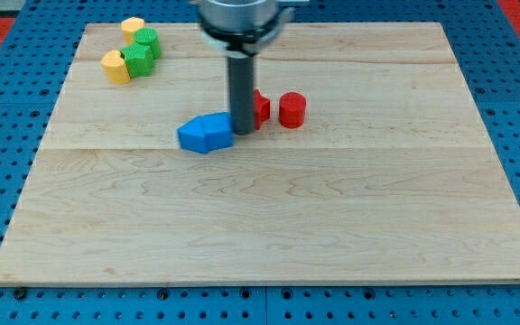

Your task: Keep arm at top left corner of the board

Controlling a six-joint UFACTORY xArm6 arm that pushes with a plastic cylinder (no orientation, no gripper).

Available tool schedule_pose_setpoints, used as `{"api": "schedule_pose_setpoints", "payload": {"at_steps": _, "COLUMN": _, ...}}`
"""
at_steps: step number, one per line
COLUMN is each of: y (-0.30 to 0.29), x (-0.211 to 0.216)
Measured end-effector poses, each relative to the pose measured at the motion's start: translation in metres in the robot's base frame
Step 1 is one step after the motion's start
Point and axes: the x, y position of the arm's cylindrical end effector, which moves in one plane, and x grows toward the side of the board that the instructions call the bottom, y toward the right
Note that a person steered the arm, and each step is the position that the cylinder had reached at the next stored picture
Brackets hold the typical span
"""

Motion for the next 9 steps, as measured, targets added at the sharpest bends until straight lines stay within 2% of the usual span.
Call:
{"api": "schedule_pose_setpoints", "payload": {"at_steps": 3, "y": -0.058, "x": 0.003}}
{"api": "schedule_pose_setpoints", "payload": {"at_steps": 5, "y": -0.088, "x": -0.051}}
{"api": "schedule_pose_setpoints", "payload": {"at_steps": 6, "y": -0.107, "x": -0.059}}
{"api": "schedule_pose_setpoints", "payload": {"at_steps": 7, "y": -0.183, "x": -0.084}}
{"api": "schedule_pose_setpoints", "payload": {"at_steps": 8, "y": -0.258, "x": -0.140}}
{"api": "schedule_pose_setpoints", "payload": {"at_steps": 9, "y": -0.246, "x": -0.192}}
